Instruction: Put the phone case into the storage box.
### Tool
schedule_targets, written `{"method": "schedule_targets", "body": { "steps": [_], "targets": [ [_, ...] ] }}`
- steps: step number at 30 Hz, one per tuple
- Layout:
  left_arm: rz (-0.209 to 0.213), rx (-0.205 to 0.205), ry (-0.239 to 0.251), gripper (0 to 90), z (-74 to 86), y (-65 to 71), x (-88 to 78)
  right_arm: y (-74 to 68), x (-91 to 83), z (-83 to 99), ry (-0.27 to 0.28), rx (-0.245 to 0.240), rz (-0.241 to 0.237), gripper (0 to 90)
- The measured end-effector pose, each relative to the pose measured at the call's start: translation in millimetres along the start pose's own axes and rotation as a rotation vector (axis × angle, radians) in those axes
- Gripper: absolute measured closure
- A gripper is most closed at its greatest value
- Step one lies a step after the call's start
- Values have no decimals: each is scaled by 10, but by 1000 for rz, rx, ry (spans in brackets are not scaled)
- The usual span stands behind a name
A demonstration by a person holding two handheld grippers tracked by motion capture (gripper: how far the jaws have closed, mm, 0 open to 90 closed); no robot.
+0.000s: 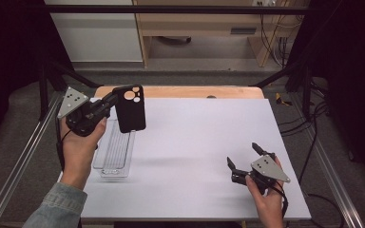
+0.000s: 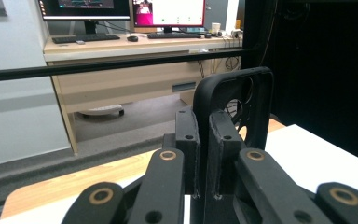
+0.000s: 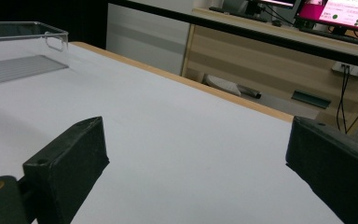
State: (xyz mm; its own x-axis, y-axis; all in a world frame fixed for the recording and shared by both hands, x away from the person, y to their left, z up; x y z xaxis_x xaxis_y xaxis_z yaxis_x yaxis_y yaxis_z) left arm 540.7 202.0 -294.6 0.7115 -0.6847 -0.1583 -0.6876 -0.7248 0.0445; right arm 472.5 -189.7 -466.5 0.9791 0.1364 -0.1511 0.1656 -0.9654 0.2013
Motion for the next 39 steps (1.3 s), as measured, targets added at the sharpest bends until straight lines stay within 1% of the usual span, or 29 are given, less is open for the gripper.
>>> {"method": "schedule_targets", "body": {
  "steps": [3,5,7,11,15,19,20,24,29,31,32,33,36,39],
  "targets": [
    [-3,2,3,835,-16,-43,9,12,-12,26,-7,12,-7,53],
    [-8,13,1,835,-28,-83,19,13,-26,37,-9,25,-14,54],
    [-12,13,9,835,-40,-120,37,12,-40,49,-11,28,-24,54],
    [-21,14,9,835,-37,-180,70,33,-45,79,-17,41,-22,65],
    [-23,21,7,835,-47,-221,94,26,-43,80,-14,44,-22,65],
    [-31,23,19,835,-71,-291,85,-18,-35,94,-14,29,-32,63],
    [-34,26,14,835,-71,-309,81,-30,-30,103,-18,25,-36,62],
    [-44,19,26,835,-96,-382,93,-44,-29,107,-20,31,-45,61],
    [-50,29,22,835,-105,-435,124,-31,-27,109,-12,38,-48,59],
    [-50,21,24,835,-102,-462,132,-26,-29,107,-7,42,-48,58],
    [-45,8,31,835,-101,-474,138,-27,-30,102,-2,40,-49,58],
    [-41,5,30,835,-102,-483,148,-29,-30,100,2,39,-49,58],
    [-47,22,20,835,-113,-519,167,-43,-23,109,3,40,-55,58],
    [-54,26,12,835,-113,-555,180,-65,-27,104,4,49,-64,58]
  ]
}}
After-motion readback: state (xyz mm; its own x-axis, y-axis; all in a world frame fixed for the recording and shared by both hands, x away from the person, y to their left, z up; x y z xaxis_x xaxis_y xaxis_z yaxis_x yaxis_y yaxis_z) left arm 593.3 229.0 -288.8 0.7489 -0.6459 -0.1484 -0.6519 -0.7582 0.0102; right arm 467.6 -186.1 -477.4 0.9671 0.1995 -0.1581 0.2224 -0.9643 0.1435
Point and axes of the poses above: each handheld gripper's, and its own axes: x roughly forward along the jaws, z roughly out of its underside, y roughly to its right, the point moved 8 cm from there along x, roughly forward along the jaws, and after that the axes turned 15 degrees about z, right-handed, at the moved point
